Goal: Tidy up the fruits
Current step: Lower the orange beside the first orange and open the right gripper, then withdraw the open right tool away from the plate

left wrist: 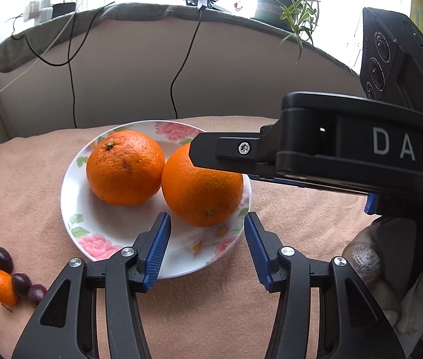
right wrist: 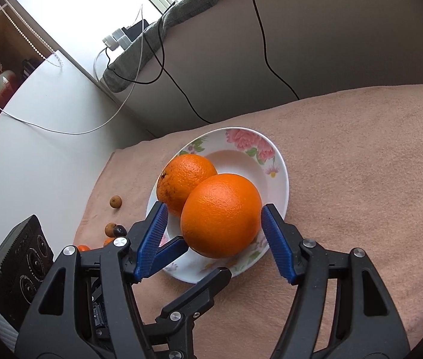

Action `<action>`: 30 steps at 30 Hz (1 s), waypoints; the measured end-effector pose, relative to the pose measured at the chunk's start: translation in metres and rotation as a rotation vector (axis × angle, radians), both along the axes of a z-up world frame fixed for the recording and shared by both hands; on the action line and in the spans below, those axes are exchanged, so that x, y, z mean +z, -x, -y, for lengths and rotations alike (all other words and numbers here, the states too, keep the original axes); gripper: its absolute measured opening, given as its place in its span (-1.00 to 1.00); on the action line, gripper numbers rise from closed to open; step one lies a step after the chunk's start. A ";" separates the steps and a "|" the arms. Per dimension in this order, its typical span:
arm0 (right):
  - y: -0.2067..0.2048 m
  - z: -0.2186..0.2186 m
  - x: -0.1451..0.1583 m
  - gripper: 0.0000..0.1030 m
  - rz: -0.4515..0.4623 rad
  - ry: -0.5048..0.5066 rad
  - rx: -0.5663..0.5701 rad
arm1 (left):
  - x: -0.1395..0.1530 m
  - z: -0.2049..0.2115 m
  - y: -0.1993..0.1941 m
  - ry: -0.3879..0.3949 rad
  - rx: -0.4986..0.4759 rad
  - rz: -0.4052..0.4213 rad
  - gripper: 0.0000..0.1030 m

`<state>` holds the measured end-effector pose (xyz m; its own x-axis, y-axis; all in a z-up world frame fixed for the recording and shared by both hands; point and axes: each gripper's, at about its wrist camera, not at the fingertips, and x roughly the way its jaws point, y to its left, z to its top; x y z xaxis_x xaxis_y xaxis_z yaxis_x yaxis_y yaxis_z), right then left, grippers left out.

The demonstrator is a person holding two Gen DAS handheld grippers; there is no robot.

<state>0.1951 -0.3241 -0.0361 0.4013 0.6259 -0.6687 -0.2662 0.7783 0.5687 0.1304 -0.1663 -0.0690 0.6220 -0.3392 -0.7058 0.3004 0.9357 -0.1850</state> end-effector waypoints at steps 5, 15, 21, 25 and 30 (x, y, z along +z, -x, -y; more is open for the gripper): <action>0.005 0.003 0.002 0.44 0.029 0.032 -0.015 | -0.001 -0.006 0.003 0.003 0.009 -0.004 -0.02; 0.019 0.015 0.016 0.61 0.107 0.065 -0.066 | 0.007 -0.024 0.014 0.005 0.020 0.014 0.25; 0.037 0.020 0.024 0.61 0.184 0.076 -0.097 | 0.017 -0.043 0.030 -0.001 0.041 0.048 0.25; 0.047 0.021 0.028 0.61 0.210 0.068 -0.111 | 0.022 -0.057 0.042 -0.006 0.064 0.068 0.25; 0.059 0.011 0.037 0.62 0.248 0.103 -0.098 | 0.027 -0.080 0.053 -0.025 0.101 0.080 0.25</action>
<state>0.1363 -0.3353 0.0008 0.6162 0.5098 -0.6003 -0.3077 0.8575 0.4124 0.0770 -0.0868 -0.0420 0.7069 -0.2548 -0.6599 0.2174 0.9660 -0.1401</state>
